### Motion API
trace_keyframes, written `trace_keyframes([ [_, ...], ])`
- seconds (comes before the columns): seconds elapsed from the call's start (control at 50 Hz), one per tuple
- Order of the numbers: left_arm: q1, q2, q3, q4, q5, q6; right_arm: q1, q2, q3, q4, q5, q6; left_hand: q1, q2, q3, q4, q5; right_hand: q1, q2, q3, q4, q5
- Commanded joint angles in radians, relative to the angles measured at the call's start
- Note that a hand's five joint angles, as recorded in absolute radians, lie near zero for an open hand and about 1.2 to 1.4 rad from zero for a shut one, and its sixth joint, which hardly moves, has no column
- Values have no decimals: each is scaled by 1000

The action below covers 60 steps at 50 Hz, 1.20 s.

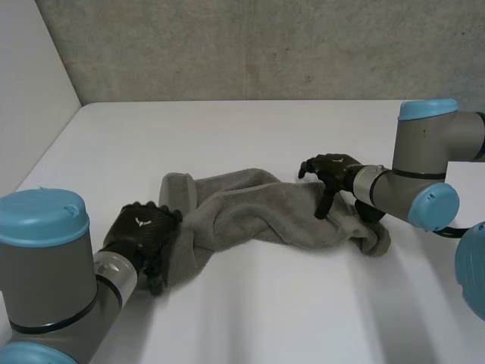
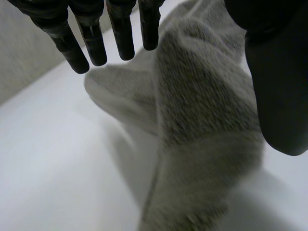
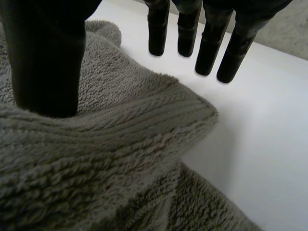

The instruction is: Fold the towel.

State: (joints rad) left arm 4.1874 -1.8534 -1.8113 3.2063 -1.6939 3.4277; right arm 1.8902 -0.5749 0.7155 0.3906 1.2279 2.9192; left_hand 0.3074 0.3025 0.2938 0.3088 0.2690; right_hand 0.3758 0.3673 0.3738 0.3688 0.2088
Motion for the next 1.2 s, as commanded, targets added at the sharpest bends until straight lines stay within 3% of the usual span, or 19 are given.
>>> trace_keyframes([
  [0.02, 6, -20, 0, -31, -3, -65, 0, -6, -1, 8, 1, 0, -47, -42, -33, -48, -183, 526, 535, 528, 533, 519],
  [0.1, 6, -36, 7, -26, -9, -65, 1, -35, 24, 10, -1, 1, 128, 133, 142, 127, -8, 1019, 1028, 1021, 1026, 1012],
  [0.18, 8, -47, 12, -25, -7, -64, 0, -82, 65, 10, -5, 0, 317, 322, 331, 316, 181, 1020, 1029, 1022, 1027, 1013],
  [0.22, 11, -52, 20, -14, -18, -64, 0, -106, 88, 10, -7, -3, 630, 635, 643, 628, 494, 1020, 1029, 1022, 1027, 1013],
  [0.24, 11, -52, 20, -14, -18, -64, -2, -132, 116, 10, -7, -5, 631, 636, 645, 630, 495, 1020, 1029, 1022, 1027, 1013],
  [0.32, 14, -37, 21, 7, -70, -65, -13, -206, 211, 7, -16, -6, 1012, 1017, 1026, 1011, 876, 1020, 1029, 1022, 1027, 1013],
  [0.38, 17, 15, 18, 6, -93, -62, -19, -246, 249, 7, -24, -6, 1048, 1053, 1062, 1047, 912, 1020, 1029, 1022, 1027, 1013],
  [0.5, 28, 146, 4, 4, -89, -58, -103, -505, 418, -1, -82, -14, 1054, 1059, 1068, 1053, 918, 1020, 1029, 1022, 1027, 1013],
  [0.54, 36, 221, 4, 1, -84, -55, -161, -653, 475, 1, -131, -15, 1063, 1068, 1076, 1061, 927, 1020, 1029, 1022, 1027, 1013],
  [0.6, 43, 273, 6, 0, -78, -53, -180, -720, 492, 2, -154, -14, 1075, 1079, 1088, 1073, 938, 1020, 1029, 1022, 1027, 1013],
  [0.64, 45, 286, 10, -8, -70, -51, -209, -850, 519, 8, -194, -15, 1075, 1079, 1088, 1073, 938, 1020, 1029, 1022, 1027, 1013],
  [0.8, 31, 312, -3, -72, -64, -25, -259, -1039, 617, 51, -257, -118, 1066, 1071, 1079, 1064, 930, 1020, 1029, 1022, 1027, 1013],
  [0.92, 39, 303, 7, -59, -50, 1, -258, -1015, 700, 74, -237, -352, 1063, 1068, 1076, 1061, 927, 1020, 1029, 1022, 1027, 1013],
  [1.0, 56, 249, 66, 6, -44, 28, -243, -935, 668, 37, -196, -393, 1063, 1068, 1076, 1061, 927, 1020, 1029, 1022, 1027, 1013],
  [1.04, 63, 136, 176, 85, -46, 73, -220, -881, 619, -10, -157, -387, 1060, 1065, 1074, 1059, 924, 1020, 1029, 1022, 1027, 1013],
  [1.08, 74, 91, 246, 116, -44, 103, -151, -779, 514, -173, -66, -353, 1042, 1047, 1056, 1041, 906, 1020, 1029, 1022, 1027, 1013],
  [1.1, 74, 91, 247, 116, -44, 103, -151, -778, 513, -174, -65, -353, 1042, 1047, 1056, 1041, 906, 1020, 1029, 1022, 1027, 1013],
  [1.14, 95, 37, 402, 171, -49, 143, -82, -729, 441, -414, 33, -302, 1028, 1033, 1041, 1026, 892, 1020, 1029, 1022, 1027, 1013],
  [1.2, 99, 22, 524, 230, -55, 137, -57, -724, 440, -550, 65, -282, 981, 986, 994, 979, 845, 1020, 1029, 1022, 1027, 1013],
])
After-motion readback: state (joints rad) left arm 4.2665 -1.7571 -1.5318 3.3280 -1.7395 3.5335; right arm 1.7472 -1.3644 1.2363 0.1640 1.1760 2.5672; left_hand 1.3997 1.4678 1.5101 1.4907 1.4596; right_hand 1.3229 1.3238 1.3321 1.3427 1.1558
